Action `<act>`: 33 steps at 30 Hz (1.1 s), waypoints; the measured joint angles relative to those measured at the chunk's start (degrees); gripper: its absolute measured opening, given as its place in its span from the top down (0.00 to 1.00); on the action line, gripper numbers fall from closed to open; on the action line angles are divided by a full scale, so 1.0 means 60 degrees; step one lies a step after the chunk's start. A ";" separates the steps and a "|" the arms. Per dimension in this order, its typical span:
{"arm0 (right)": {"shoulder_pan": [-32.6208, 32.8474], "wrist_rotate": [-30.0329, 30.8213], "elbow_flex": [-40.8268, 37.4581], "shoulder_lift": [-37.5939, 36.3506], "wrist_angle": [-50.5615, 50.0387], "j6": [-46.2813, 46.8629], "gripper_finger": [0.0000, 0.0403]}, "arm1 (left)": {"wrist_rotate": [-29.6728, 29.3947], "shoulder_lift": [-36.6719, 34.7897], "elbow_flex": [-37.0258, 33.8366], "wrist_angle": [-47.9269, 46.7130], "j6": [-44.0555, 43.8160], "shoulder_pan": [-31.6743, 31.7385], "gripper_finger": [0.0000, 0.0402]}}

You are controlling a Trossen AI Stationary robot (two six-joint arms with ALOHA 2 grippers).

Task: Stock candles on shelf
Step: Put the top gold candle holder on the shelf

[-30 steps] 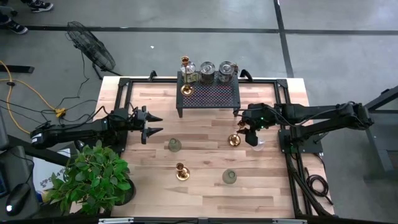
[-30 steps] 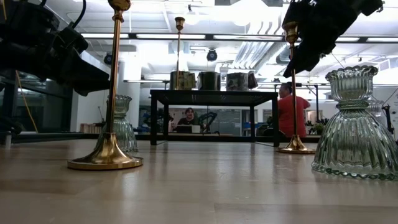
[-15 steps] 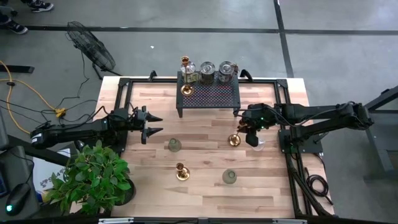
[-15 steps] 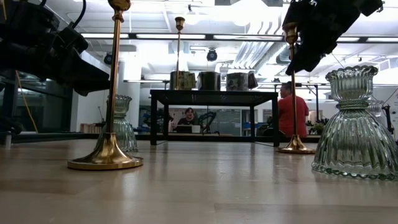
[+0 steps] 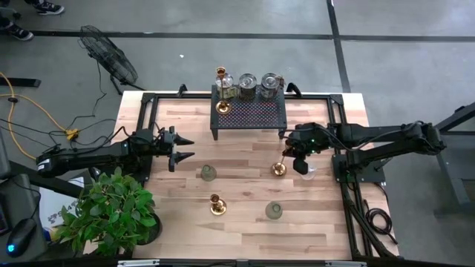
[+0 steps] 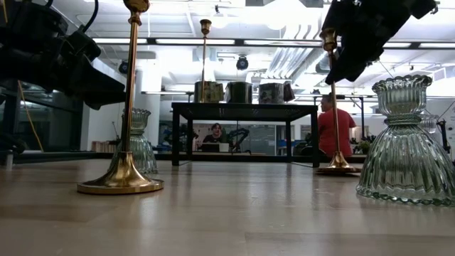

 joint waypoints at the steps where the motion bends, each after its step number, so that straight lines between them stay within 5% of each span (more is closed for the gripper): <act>1: 0.0000 -0.0068 -0.0001 0.0004 0.0070 0.0004 0.98 | 0.0000 -0.0002 0.0000 0.0000 -0.0004 -0.0003 0.43; 13: -0.0110 -0.0455 0.0356 -0.0174 0.0637 -0.0008 0.98 | 0.0001 -0.0004 0.0000 0.0000 -0.0003 0.0000 0.43; 33: -0.0362 -0.0307 0.4864 -0.0173 -0.0798 -0.3152 0.99 | 0.0000 -0.0004 -0.0001 -0.0002 -0.0003 -0.0003 0.43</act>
